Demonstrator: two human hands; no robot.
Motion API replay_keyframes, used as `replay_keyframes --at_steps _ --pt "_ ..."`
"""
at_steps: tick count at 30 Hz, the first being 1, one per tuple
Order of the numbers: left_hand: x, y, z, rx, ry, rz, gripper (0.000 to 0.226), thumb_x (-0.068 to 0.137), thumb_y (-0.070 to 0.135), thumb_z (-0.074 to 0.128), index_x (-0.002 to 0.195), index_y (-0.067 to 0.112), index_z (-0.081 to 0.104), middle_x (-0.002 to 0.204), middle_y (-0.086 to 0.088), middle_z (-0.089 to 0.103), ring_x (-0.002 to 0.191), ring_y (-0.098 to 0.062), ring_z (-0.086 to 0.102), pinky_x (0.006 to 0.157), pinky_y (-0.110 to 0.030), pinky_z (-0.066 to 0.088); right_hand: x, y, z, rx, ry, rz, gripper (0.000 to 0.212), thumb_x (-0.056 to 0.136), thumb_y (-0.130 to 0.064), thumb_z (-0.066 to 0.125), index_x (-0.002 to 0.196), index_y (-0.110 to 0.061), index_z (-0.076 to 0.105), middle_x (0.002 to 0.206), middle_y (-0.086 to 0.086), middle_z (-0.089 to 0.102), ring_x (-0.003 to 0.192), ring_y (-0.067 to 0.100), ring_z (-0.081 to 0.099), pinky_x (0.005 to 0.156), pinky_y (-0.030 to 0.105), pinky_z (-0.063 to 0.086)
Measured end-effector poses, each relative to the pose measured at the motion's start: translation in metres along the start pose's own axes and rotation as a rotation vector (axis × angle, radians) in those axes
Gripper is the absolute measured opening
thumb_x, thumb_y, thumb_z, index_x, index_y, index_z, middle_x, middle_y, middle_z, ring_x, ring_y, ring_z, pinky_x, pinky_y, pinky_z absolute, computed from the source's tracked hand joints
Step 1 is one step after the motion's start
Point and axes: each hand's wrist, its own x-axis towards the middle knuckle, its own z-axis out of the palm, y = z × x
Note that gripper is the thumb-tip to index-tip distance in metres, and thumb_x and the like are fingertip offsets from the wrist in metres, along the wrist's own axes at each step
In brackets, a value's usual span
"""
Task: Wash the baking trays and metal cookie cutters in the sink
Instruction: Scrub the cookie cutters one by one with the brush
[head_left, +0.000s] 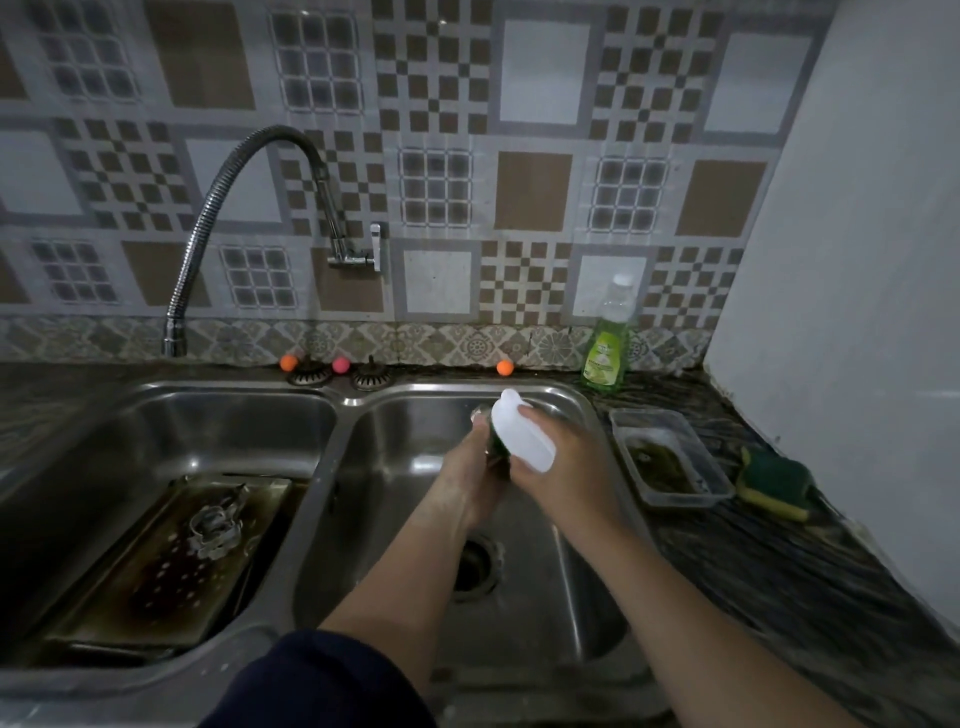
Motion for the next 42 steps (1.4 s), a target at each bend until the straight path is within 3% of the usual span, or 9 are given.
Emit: replay_keyframes --at_steps 7,11,16,20,24,30,34,39,42 --pt "0.01 -0.007 -0.005 -0.025 0.041 0.086 0.042 0.101 0.035 0.04 0.113 -0.001 0.059 0.09 -0.014 0.068 0.079 -0.021 0.066 0.067 -0.032 0.054 -0.02 0.009 -0.007 0.047 -0.066 -0.033 0.059 0.076 -0.028 0.072 0.132 -0.033 0.055 0.116 0.0 0.065 0.104 0.02 0.058 0.089 0.035 0.049" --pt "0.013 -0.027 -0.008 0.019 0.013 0.139 0.037 0.103 0.024 0.037 0.126 0.001 0.053 0.114 -0.016 0.066 0.096 -0.023 0.065 0.077 -0.033 0.056 -0.014 0.019 -0.015 -0.018 -0.051 0.023 0.058 0.08 -0.029 0.07 0.135 -0.033 0.051 0.122 0.003 0.058 0.11 0.023 0.054 0.091 0.036 0.048" --pt "0.008 -0.024 -0.007 0.026 -0.009 0.202 0.015 0.101 0.015 0.042 0.099 0.009 0.056 0.087 -0.005 0.06 0.075 -0.014 0.062 0.062 -0.025 0.057 -0.027 0.029 -0.039 -0.115 0.048 0.062 0.059 0.08 -0.028 0.071 0.136 -0.026 0.052 0.122 0.006 0.061 0.111 0.027 0.054 0.095 0.038 0.044" --pt "0.008 -0.026 -0.014 0.111 -0.072 0.192 0.016 0.101 0.013 0.042 0.091 0.015 0.055 0.078 -0.002 0.056 0.073 -0.012 0.057 0.078 -0.028 0.053 -0.053 0.049 -0.068 -0.105 0.096 0.169 0.06 0.078 -0.026 0.073 0.134 -0.022 0.054 0.121 0.006 0.064 0.114 0.026 0.055 0.093 0.035 0.047" --pt "0.01 -0.036 -0.02 0.27 -0.071 0.16 0.012 0.1 0.014 0.045 0.109 0.016 0.053 0.087 -0.006 0.055 0.081 -0.016 0.055 0.079 -0.029 0.05 -0.088 0.073 -0.089 -0.193 0.066 0.364 0.06 0.082 -0.033 0.068 0.139 -0.03 0.049 0.129 0.004 0.059 0.117 0.025 0.052 0.092 0.033 0.044" --pt "0.001 -0.057 -0.02 0.441 -0.018 0.195 0.037 0.097 0.008 0.051 0.133 0.007 0.047 0.079 -0.005 0.057 0.072 -0.013 0.055 0.075 -0.026 0.05 -0.122 0.098 -0.086 -0.261 0.002 0.544 0.064 0.083 -0.04 0.067 0.142 -0.036 0.042 0.126 0.007 0.06 0.112 0.027 0.056 0.085 0.034 0.05" --pt "-0.002 -0.061 -0.022 0.55 -0.022 0.236 0.038 0.095 0.004 0.052 0.133 0.011 0.049 0.08 -0.006 0.058 0.072 -0.013 0.054 0.071 -0.024 0.048 -0.118 0.091 -0.091 -0.436 -0.078 0.602 0.07 0.082 -0.062 0.057 0.145 -0.046 0.03 0.147 0.005 0.04 0.128 0.035 0.041 0.101 0.043 0.037" --pt "-0.005 -0.056 -0.029 0.786 -0.007 0.366 0.036 0.093 0.005 0.057 0.129 0.011 0.053 0.082 -0.003 0.058 0.06 -0.006 0.052 0.05 -0.014 0.043 -0.095 0.063 -0.085 -0.643 -0.103 0.405 0.058 0.087 -0.062 0.049 0.14 -0.04 0.04 0.157 0.008 0.019 0.143 0.034 0.014 0.114 0.048 0.016" --pt "-0.005 -0.043 -0.044 0.902 0.104 0.421 0.046 0.089 0.014 0.064 0.132 0.019 0.049 0.113 -0.008 0.058 0.083 -0.017 0.059 0.069 -0.025 0.05 -0.078 0.042 -0.06 -0.569 -0.15 0.244 0.046 0.09 -0.05 0.05 0.134 -0.035 0.049 0.154 0.009 0.027 0.143 0.032 0.016 0.115 0.047 0.017"
